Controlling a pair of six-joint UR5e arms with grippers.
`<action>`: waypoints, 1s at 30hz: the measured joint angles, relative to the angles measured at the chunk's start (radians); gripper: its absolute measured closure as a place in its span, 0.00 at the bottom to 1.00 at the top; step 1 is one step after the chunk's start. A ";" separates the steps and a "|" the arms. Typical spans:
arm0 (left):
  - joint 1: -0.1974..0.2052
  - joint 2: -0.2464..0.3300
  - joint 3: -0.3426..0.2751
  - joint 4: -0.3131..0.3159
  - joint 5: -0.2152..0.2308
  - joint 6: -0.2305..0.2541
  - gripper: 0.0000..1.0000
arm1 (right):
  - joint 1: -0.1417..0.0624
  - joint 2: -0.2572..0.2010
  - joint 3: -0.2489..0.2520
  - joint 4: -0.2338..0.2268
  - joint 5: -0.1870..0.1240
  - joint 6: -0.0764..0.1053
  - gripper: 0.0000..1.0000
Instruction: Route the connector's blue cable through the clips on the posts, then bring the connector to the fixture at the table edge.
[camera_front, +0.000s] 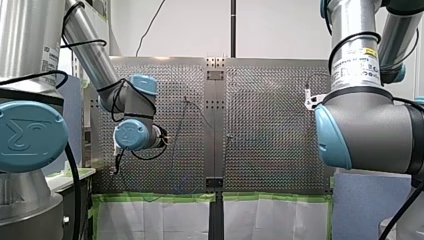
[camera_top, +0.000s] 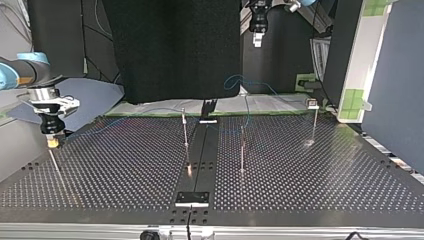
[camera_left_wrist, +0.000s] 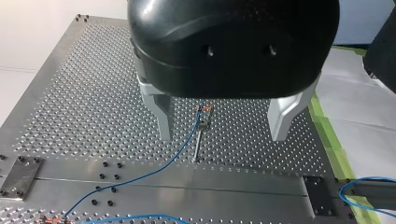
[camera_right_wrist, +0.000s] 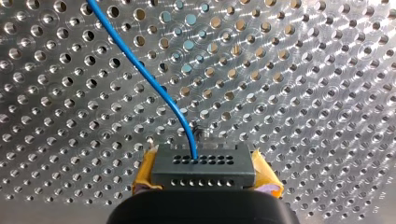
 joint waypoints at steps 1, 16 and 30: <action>0.000 0.000 0.000 0.000 0.000 0.000 0.00 | 0.000 0.000 0.000 -0.001 -0.001 0.001 1.00; 0.000 0.000 0.001 0.000 0.000 0.000 0.00 | 0.000 0.003 0.000 -0.020 -0.018 0.021 1.00; 0.000 0.000 0.001 0.000 0.000 0.005 0.00 | 0.000 0.004 -0.001 -0.042 -0.032 0.046 1.00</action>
